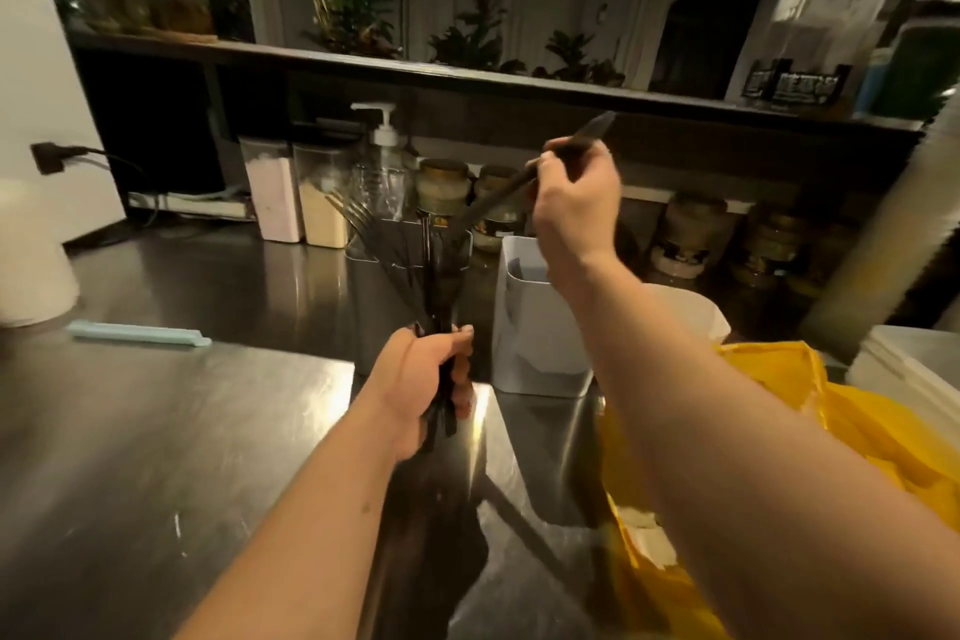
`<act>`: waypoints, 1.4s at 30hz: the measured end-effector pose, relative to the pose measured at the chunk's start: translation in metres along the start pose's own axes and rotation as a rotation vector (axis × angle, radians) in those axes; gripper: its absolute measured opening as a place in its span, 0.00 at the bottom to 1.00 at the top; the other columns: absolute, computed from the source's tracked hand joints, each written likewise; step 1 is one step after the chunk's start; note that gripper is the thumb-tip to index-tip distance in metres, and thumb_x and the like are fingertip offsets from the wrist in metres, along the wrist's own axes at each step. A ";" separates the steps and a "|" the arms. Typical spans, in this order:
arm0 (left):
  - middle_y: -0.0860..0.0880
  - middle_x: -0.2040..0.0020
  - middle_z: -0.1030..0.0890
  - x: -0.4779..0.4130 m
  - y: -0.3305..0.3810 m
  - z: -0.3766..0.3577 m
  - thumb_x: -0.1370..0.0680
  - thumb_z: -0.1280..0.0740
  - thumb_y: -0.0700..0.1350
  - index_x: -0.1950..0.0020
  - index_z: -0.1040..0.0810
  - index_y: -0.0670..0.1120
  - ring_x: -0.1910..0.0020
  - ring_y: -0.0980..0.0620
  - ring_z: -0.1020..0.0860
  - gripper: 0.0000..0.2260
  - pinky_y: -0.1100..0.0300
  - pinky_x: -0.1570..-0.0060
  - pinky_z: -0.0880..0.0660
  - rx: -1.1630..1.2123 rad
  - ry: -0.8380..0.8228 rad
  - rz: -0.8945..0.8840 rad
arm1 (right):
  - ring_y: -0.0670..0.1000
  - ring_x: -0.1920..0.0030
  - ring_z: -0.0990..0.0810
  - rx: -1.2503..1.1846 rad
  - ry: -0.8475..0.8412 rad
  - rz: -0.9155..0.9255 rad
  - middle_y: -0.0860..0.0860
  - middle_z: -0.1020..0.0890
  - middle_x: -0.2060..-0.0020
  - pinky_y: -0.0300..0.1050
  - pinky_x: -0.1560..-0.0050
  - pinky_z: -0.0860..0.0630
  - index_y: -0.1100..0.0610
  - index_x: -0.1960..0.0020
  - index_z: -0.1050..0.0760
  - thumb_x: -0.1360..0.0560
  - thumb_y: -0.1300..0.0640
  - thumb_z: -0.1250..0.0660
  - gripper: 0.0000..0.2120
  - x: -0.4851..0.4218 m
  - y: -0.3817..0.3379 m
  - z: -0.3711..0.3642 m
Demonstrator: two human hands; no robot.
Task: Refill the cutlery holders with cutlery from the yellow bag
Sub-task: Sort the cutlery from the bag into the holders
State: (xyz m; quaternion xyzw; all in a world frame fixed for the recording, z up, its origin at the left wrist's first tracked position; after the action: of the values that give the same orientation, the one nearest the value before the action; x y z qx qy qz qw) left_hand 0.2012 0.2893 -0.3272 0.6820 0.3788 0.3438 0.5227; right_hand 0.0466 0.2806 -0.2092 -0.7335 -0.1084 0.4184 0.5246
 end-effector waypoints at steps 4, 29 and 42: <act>0.43 0.70 0.31 0.002 0.001 0.000 0.18 0.37 0.40 0.67 0.29 0.43 0.73 0.47 0.32 0.16 0.56 0.73 0.33 0.054 -0.091 -0.009 | 0.55 0.46 0.18 0.495 -0.309 -0.131 0.53 0.17 0.51 0.51 0.44 0.20 0.57 0.45 0.20 0.21 0.58 0.34 0.07 -0.014 0.041 -0.034; 0.49 0.69 0.23 0.006 -0.041 -0.049 0.17 0.37 0.39 0.51 0.21 0.46 0.69 0.51 0.25 0.06 0.55 0.69 0.27 -0.353 -0.214 -0.011 | 0.37 0.48 0.25 0.518 -0.057 0.053 0.42 0.22 0.47 0.30 0.48 0.25 0.50 0.38 0.23 0.25 0.42 0.29 0.20 0.113 0.049 0.075; 0.48 0.67 0.23 0.010 -0.038 -0.053 0.20 0.31 0.40 0.51 0.24 0.44 0.72 0.52 0.28 0.02 0.54 0.70 0.28 -0.408 -0.282 0.051 | 0.48 0.57 0.14 -0.198 0.473 -0.061 0.47 0.15 0.59 0.41 0.57 0.17 0.50 0.54 0.24 0.19 0.58 0.35 0.06 0.100 0.025 0.125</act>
State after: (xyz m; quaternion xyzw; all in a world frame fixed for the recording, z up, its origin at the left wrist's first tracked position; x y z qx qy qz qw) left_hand 0.1543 0.3279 -0.3525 0.6132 0.2074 0.3276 0.6882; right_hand 0.0113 0.4144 -0.2927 -0.8551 -0.0450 0.2065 0.4735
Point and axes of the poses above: each hand's wrist, its own x-axis away from the middle knuckle, its own z-axis out of the back of the hand, y = z × x, the point moved 2 cm from there along -x, towards the middle knuckle
